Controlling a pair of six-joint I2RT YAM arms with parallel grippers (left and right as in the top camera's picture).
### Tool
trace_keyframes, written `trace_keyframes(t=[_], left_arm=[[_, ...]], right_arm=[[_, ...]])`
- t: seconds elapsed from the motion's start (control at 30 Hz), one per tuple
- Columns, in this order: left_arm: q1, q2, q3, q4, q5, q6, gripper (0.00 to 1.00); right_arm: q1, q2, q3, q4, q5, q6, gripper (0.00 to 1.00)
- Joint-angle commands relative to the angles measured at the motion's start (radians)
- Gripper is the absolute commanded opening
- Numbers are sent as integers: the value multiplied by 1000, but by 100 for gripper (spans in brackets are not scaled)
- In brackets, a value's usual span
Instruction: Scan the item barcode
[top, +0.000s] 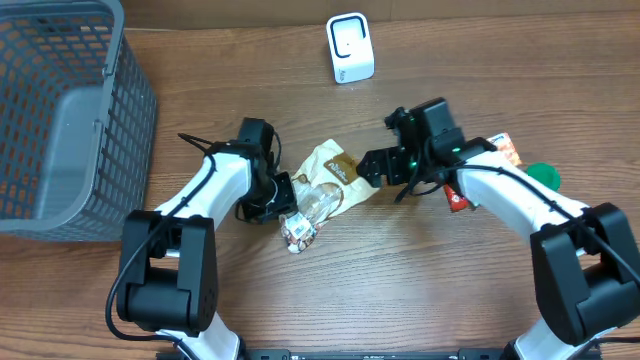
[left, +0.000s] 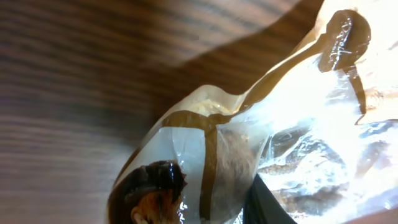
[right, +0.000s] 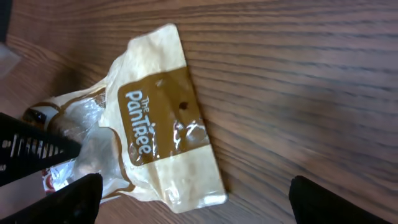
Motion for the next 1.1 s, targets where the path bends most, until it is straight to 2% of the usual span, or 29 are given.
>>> trace_keyframes(t=[0.0, 0.3, 0.43, 0.6, 0.8, 0.9, 1.07], left_arm=[[24, 14, 61, -31, 73, 127, 4], [61, 14, 259, -189, 280, 254, 4], [61, 14, 330, -249, 322, 269, 4], [61, 14, 374, -295, 371, 273, 4], [61, 14, 378, -301, 528, 321, 4], [61, 14, 380, -294, 526, 320, 4], [57, 14, 374, -298, 414, 309, 6]], right_arm=[[-31, 2, 23, -16, -105, -9, 98], [-92, 2, 23, -59, -252, -34, 100], [-123, 2, 23, -56, -275, 11, 100], [-153, 2, 21, -40, -347, 11, 100], [-153, 3, 20, -36, -436, 11, 100], [-156, 3, 20, -56, -421, 33, 100], [-152, 3, 15, -68, -415, 34, 100]])
